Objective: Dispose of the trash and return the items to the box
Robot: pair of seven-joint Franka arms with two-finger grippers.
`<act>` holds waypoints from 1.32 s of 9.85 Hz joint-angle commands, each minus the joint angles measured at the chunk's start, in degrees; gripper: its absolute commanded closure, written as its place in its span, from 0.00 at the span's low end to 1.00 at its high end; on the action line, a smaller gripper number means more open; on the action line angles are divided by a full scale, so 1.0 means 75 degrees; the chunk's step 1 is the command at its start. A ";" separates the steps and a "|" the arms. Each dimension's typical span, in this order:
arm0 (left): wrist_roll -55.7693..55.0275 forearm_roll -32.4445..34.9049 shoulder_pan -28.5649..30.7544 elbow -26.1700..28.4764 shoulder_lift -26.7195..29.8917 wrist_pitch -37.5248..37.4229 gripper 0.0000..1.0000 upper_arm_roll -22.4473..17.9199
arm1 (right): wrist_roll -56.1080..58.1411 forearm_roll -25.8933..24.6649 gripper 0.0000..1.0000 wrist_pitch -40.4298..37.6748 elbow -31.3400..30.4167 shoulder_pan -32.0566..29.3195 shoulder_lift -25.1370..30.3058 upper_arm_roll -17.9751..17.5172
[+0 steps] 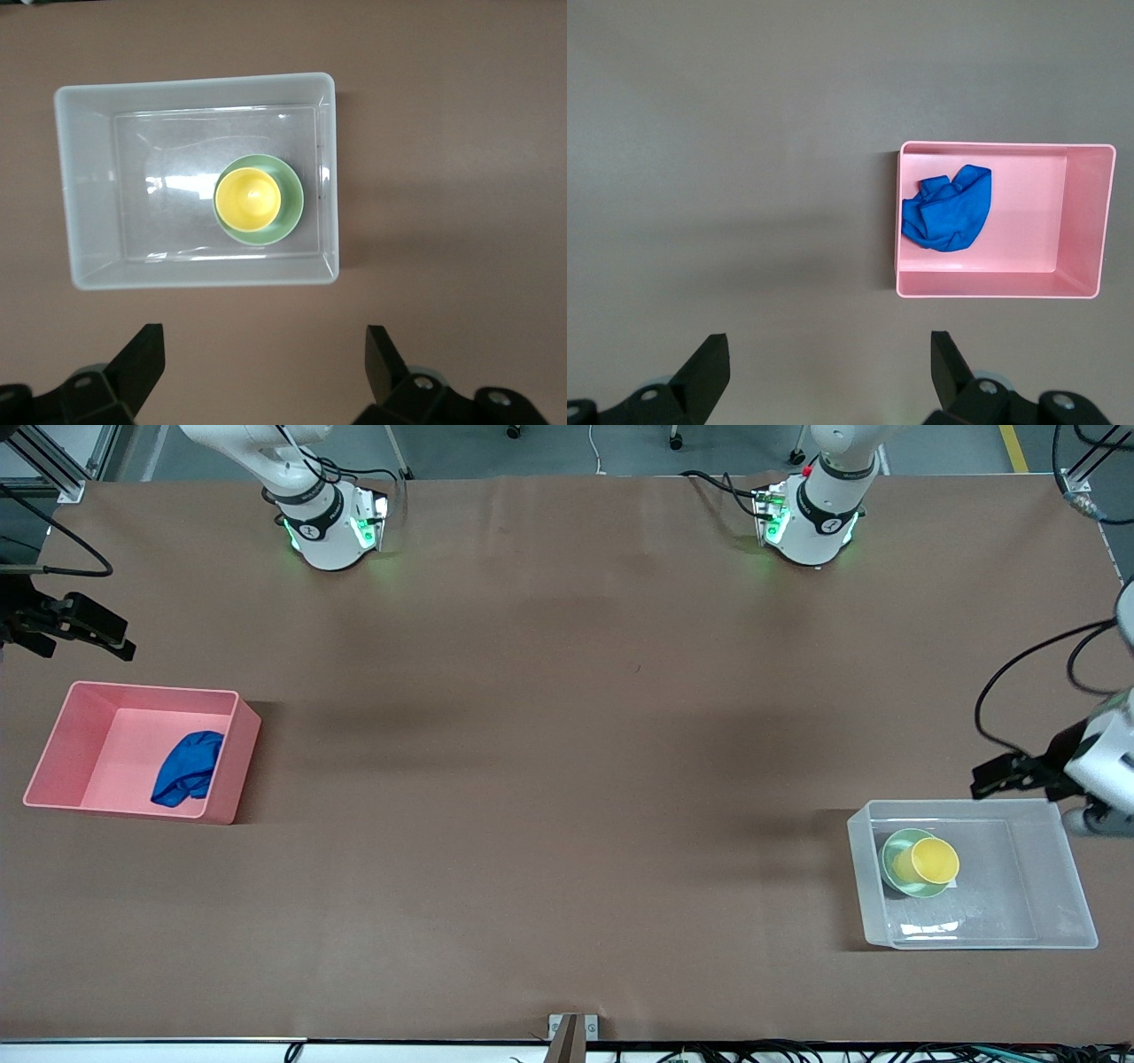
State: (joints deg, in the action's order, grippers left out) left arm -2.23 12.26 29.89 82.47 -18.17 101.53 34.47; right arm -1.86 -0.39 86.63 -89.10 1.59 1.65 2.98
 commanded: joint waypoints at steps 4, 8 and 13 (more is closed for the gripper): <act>0.0004 -0.0578 0.0057 0.0008 0.1237 -0.1185 0.00 0.0361 | 0.0108 0.0099 0.00 -0.0043 0.0032 -0.0094 0.0015 -0.0045; 0.0016 -0.1116 -0.1574 0.0242 0.1882 -0.1559 0.00 -0.1398 | 0.0120 0.0111 0.00 -0.0008 0.0043 -0.0094 0.0015 -0.0045; -0.0124 -0.1634 -0.3398 0.1611 0.3006 -0.1620 0.00 -0.3305 | 0.0435 0.0380 0.00 0.0016 0.0043 -0.0247 -0.0032 -0.0034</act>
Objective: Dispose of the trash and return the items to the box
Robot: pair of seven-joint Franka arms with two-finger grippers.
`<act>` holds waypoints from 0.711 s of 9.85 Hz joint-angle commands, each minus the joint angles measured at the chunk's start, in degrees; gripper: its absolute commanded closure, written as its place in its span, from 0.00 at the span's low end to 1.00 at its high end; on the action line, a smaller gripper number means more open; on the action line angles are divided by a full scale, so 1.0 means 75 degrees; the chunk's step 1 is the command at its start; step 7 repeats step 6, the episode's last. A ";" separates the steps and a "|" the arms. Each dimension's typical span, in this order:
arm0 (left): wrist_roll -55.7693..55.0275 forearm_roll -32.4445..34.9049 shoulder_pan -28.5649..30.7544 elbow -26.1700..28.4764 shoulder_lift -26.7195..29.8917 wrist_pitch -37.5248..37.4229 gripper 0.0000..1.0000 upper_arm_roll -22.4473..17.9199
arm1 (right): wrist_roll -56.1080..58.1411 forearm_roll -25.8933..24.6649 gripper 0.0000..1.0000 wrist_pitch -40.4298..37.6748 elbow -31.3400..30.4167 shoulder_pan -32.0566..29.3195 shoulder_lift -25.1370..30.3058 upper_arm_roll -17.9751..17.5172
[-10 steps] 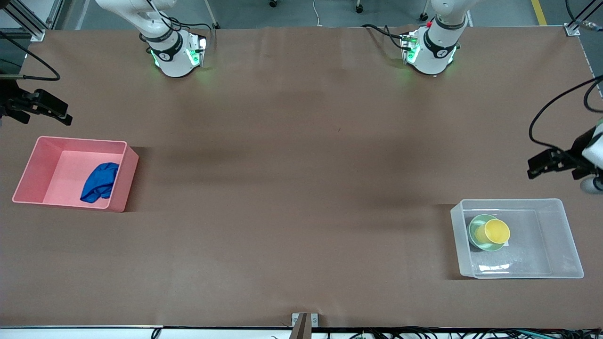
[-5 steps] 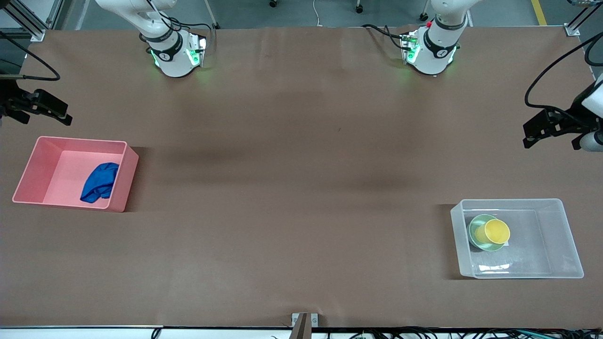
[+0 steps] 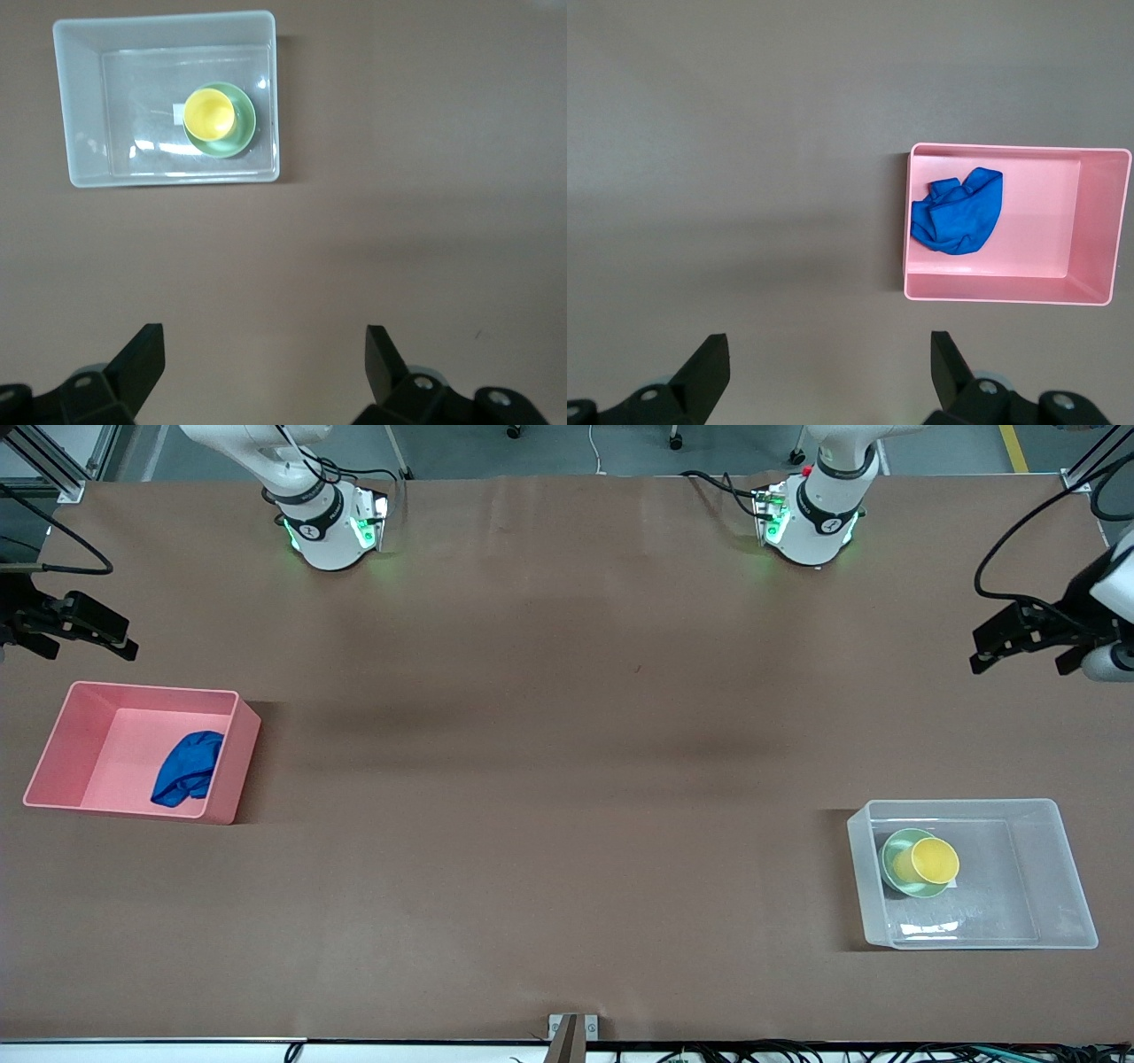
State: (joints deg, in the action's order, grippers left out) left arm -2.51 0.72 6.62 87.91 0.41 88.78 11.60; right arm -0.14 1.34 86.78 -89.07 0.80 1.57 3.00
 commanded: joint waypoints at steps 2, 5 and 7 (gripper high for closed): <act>-0.0111 -0.0084 -0.0308 0.1017 0.0672 0.0034 0.00 -0.0281 | 0.0230 0.0150 0.00 -0.0004 0.0028 -0.0153 -0.0034 -0.0037; -0.0088 0.0021 -0.0460 0.0959 0.0602 0.0046 0.00 -0.0282 | 0.0230 0.0150 0.00 -0.0016 0.0028 -0.0153 -0.0034 -0.0037; -0.0099 0.0021 -0.0460 0.0970 0.0602 0.0034 0.00 -0.0281 | 0.0230 0.0150 0.00 -0.0016 0.0028 -0.0153 -0.0034 -0.0037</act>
